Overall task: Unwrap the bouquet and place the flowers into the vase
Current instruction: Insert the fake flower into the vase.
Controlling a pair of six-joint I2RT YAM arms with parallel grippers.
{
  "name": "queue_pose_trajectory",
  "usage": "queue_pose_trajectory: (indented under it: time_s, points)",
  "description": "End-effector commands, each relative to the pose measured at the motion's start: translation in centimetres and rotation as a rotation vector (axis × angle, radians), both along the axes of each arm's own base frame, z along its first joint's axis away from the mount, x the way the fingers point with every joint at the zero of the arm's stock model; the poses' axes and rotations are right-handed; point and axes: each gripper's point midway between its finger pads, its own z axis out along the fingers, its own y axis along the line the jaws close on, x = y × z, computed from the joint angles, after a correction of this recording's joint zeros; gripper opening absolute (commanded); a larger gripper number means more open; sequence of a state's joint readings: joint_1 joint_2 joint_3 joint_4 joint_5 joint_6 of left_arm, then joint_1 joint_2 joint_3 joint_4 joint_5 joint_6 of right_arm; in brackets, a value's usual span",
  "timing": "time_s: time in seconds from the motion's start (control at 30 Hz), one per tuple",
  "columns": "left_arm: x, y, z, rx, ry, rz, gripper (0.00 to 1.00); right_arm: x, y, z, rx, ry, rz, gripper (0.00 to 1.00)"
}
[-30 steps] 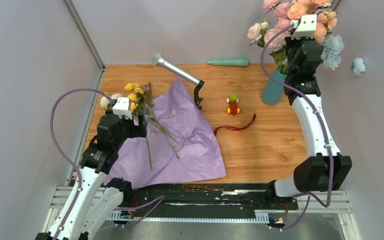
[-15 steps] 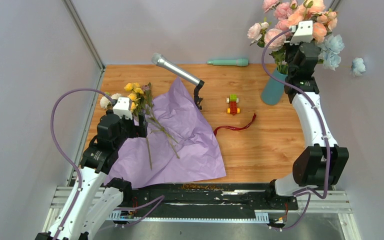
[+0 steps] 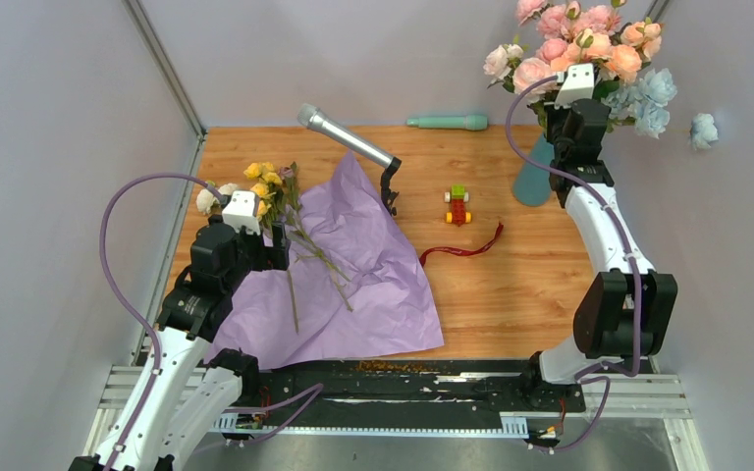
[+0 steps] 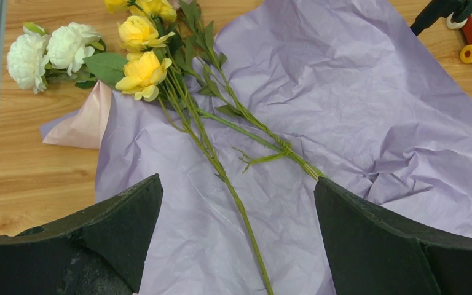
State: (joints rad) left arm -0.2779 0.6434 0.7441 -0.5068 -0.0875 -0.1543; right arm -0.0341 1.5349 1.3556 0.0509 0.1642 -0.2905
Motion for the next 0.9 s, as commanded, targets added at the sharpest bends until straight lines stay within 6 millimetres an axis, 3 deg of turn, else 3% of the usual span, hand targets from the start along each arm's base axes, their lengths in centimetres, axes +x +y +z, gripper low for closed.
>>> queue_pose_trajectory:
  time_s: [0.0,0.27,0.47,0.67,0.87]
  points:
    - [0.3,0.0,0.3,0.008,-0.019,-0.006,1.0,0.4,-0.4,-1.0,0.009,0.003,-0.018,0.0]
    - [0.3,-0.1,0.3,0.007,-0.019,-0.013,1.0,0.4,-0.8,-2.5,0.005,0.035,-0.033,0.01]
    - [0.3,-0.2,0.3,0.006,-0.019,-0.019,1.0,0.2,-0.7,-2.6,0.011,0.038,-0.026,0.19]
    - [0.2,-0.2,0.3,0.005,-0.02,-0.022,1.0,-0.8,-0.5,-1.2,0.01,-0.008,-0.018,0.39]
    - [0.2,-0.2,0.4,0.005,-0.022,-0.022,1.0,-2.1,-0.3,0.4,0.014,-0.047,-0.004,0.47]
